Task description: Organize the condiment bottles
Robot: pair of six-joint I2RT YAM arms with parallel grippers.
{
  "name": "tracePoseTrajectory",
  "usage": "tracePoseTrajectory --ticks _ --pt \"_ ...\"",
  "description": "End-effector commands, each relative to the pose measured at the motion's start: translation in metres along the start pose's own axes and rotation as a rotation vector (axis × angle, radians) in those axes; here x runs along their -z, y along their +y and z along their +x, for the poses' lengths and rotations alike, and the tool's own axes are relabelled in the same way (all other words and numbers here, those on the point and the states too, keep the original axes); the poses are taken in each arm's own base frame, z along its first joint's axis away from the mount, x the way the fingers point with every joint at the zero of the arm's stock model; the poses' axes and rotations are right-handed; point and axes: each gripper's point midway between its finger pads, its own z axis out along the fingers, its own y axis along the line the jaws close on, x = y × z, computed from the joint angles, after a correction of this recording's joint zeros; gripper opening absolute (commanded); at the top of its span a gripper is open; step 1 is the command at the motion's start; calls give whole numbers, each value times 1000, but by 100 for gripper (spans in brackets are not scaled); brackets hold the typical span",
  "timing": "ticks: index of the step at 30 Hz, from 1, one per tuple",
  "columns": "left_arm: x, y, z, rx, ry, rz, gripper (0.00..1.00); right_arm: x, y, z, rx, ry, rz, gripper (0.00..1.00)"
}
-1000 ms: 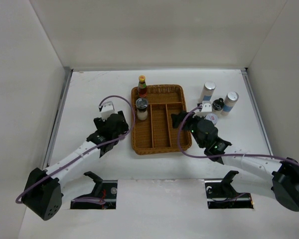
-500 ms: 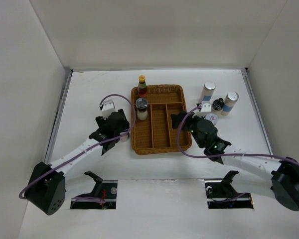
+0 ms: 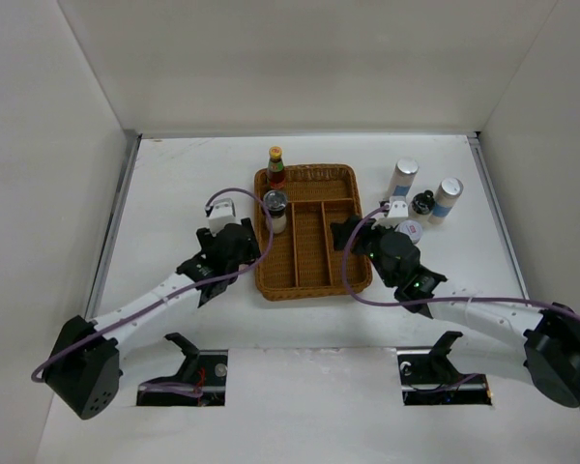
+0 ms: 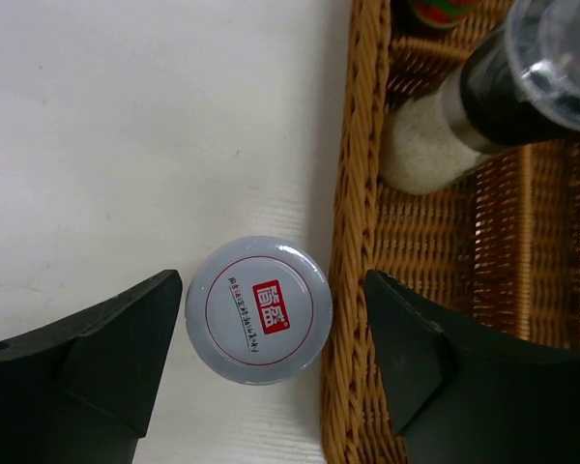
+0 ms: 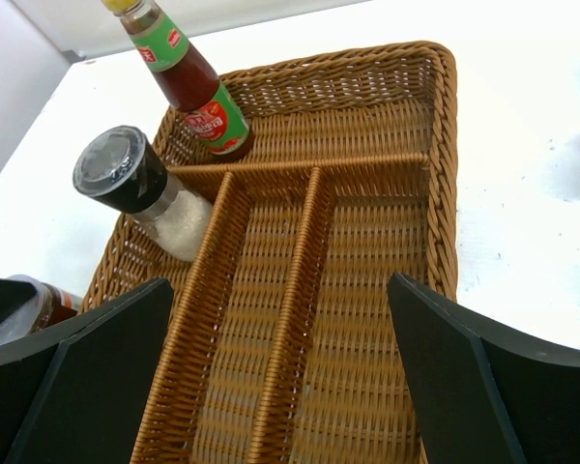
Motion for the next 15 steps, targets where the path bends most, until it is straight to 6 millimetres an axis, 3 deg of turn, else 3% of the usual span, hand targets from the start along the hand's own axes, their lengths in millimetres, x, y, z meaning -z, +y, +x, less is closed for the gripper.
tracePoseTrajectory --ticks 1,6,9,11,15 --pt "-8 5 10 -22 17 -25 70 0 11 -22 -37 -56 -33 100" --pt "-12 10 6 -30 10 -49 52 1 10 -23 -36 -58 -31 100" --pt "-10 9 -4 -39 -6 -54 32 2 10 -22 -43 -60 -31 100" --pt "2 7 -28 -27 -77 -48 26 2 10 -21 -43 -54 -33 100" --pt "34 -5 -89 20 -230 7 24 1 10 -21 -44 -58 -31 100"
